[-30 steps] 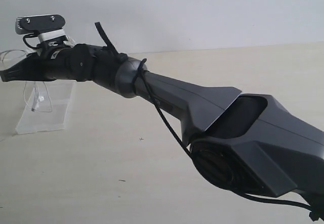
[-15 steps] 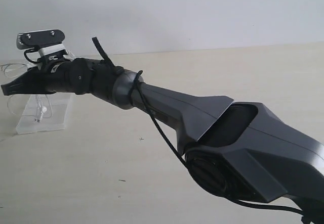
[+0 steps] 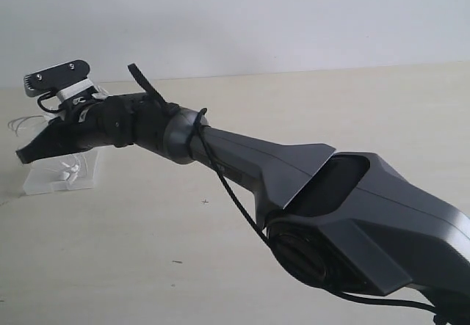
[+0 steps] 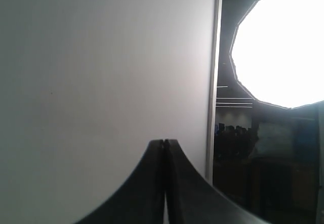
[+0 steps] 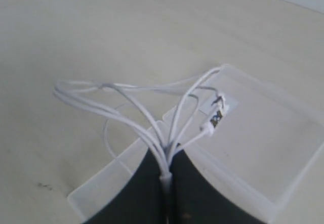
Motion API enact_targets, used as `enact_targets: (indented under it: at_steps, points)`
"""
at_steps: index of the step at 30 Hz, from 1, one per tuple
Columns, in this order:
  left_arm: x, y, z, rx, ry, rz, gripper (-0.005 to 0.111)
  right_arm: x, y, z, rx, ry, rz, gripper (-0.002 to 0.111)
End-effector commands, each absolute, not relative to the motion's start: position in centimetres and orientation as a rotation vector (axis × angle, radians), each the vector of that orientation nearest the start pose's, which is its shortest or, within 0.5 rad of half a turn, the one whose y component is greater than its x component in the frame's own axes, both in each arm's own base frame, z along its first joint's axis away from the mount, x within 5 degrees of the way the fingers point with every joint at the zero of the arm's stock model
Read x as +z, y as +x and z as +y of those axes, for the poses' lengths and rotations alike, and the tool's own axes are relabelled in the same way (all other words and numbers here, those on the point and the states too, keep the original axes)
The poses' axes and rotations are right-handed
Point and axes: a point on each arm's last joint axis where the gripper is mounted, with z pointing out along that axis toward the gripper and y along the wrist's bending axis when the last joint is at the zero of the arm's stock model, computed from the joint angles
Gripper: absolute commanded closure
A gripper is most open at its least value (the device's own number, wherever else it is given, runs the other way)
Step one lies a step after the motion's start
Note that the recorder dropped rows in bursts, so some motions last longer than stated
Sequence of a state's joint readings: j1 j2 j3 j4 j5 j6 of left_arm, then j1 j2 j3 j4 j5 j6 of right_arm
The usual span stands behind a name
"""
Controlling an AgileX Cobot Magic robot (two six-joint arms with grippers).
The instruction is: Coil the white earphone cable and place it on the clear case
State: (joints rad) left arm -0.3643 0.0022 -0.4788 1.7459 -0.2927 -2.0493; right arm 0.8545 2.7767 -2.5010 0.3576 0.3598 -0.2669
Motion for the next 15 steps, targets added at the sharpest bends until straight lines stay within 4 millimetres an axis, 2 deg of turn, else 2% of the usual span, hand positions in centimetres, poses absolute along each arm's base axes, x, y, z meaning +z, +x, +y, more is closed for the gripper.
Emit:
enact_targets:
  at_steps: [1,15]
  points:
    - [36.02,-1.80,-2.19,-0.750,0.321,1.056,0.107,11.98,39.26,46.17,0.639,-0.912,1.969,0.108]
    - [36.00,-1.82,-2.24,-0.753,0.327,1.056,0.107,11.88,39.61,45.79,0.629,-0.910,1.983,0.108]
